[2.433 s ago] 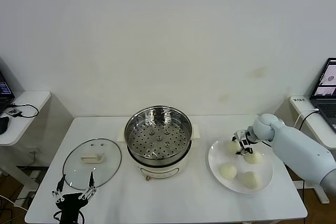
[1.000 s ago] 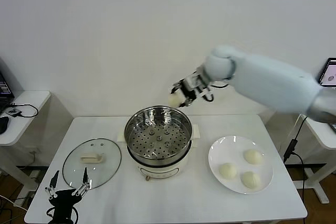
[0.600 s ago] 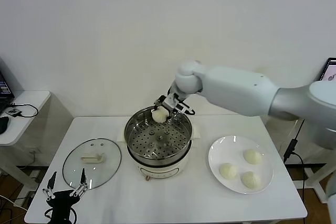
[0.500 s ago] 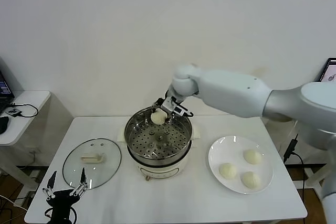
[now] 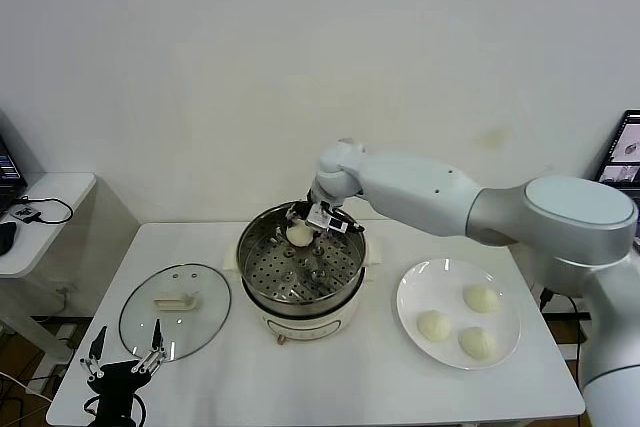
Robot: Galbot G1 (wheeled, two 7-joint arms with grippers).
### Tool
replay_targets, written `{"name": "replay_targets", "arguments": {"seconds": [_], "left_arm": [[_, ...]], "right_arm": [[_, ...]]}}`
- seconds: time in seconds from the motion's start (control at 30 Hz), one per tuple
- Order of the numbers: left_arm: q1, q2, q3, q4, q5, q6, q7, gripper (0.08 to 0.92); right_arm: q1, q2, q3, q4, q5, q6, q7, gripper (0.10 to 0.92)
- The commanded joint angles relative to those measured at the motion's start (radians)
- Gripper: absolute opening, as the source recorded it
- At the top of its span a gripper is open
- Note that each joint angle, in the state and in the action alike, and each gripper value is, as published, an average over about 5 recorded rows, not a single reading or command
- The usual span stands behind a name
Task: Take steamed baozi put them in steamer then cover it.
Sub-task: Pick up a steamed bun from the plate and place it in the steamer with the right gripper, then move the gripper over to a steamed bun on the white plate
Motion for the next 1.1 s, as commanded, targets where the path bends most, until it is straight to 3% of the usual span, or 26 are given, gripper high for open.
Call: {"name": "replay_targets", "arguments": {"seconds": [0.03, 0.23, 0.4, 0.53, 0.67, 0.87, 1.1], "left_arm": [[0.002, -0.002, -0.001, -0.006, 0.000, 0.002, -0.001, 0.823], [0.003, -0.002, -0.002, -0.015, 0.000, 0.004, 0.000, 0.823], [0.003, 0.004, -0.002, -0.021, -0.001, 0.006, 0.001, 0.823], [0.006, 0.014, -0.003, -0.024, -0.001, 0.006, 0.001, 0.823], [0.009, 0.025, 0.000, -0.032, -0.001, 0.008, 0.001, 0.823], [0.014, 0.046, 0.007, -0.035, -0.002, 0.009, 0.002, 0.823], [0.010, 0.050, 0.019, -0.035, 0.002, 0.009, 0.001, 0.823]], "right_arm": [[-0.008, 0.008, 0.008, -0.034, -0.049, 0.035, 0.016, 0.700], [0.093, -0.059, 0.008, 0.077, 0.140, -0.036, -0.036, 0.815], [0.227, -0.231, -0.039, 0.328, 0.445, -0.281, -0.134, 0.822], [0.304, -0.409, -0.052, 0.499, 0.571, -0.451, -0.176, 0.823], [0.349, -0.582, -0.054, 0.615, 0.600, -0.570, -0.203, 0.823], [0.352, -0.847, -0.116, 0.752, 0.523, -0.741, -0.225, 0.823], [0.236, -0.976, -0.148, 0.844, 0.444, -0.782, -0.215, 0.823]]}}
